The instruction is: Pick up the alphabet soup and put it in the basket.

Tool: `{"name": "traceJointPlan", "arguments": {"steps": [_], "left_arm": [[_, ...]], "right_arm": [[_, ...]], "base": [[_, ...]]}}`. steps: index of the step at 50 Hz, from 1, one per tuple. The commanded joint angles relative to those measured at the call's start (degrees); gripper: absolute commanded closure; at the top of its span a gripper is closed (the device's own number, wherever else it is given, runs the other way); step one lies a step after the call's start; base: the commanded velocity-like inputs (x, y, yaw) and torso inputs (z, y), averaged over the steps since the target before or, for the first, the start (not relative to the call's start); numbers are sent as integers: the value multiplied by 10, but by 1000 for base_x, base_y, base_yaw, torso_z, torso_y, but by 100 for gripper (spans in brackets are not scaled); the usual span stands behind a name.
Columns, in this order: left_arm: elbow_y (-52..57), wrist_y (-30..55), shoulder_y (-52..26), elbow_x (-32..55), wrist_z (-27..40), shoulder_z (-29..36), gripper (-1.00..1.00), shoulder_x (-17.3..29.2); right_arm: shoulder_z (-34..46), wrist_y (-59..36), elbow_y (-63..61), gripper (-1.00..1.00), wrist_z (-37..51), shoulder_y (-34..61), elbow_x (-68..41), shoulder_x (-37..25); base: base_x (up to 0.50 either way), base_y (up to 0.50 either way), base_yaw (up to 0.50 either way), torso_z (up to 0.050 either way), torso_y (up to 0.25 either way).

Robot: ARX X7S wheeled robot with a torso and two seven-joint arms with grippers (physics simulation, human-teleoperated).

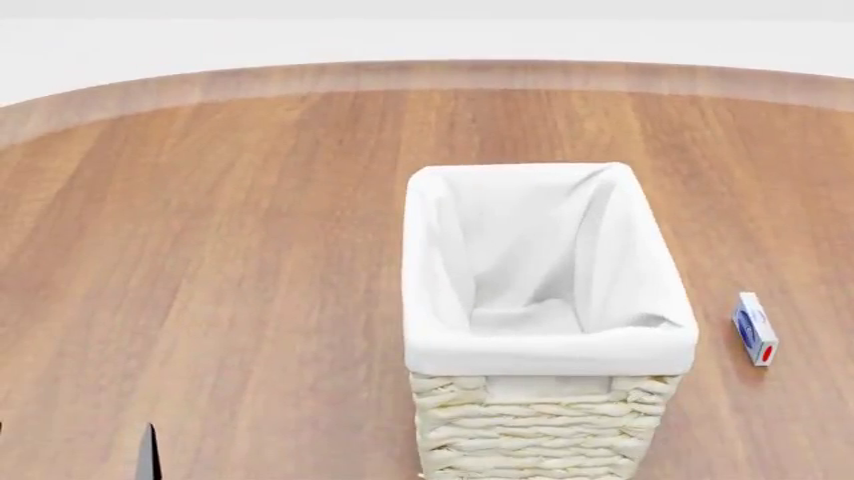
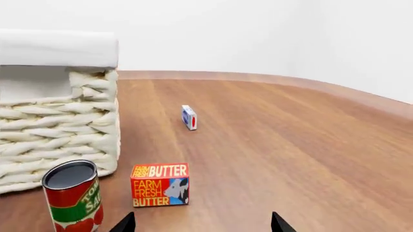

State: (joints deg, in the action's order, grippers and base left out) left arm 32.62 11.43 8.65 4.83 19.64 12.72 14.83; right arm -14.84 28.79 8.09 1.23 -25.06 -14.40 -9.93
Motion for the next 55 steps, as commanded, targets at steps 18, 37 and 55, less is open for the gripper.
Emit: {"name": "traceJointPlan", "arguments": {"steps": [18, 37, 55], "left_arm": [[-4, 0, -3, 4, 12, 10, -100, 9], [-4, -2, -4, 8, 19, 14, -100, 14], [-7, -6, -6, 14, 24, 16, -100, 20]], "right_arm": [[3, 77, 115, -100, -6, 26, -3, 13], [9, 114, 202, -100, -17, 62, -9, 15], [7, 171, 342, -100, -38, 126, -19, 17]], "base": [[0, 0, 0, 0, 0], [0, 0, 0, 0, 0], [0, 0, 0, 0, 0]]}}
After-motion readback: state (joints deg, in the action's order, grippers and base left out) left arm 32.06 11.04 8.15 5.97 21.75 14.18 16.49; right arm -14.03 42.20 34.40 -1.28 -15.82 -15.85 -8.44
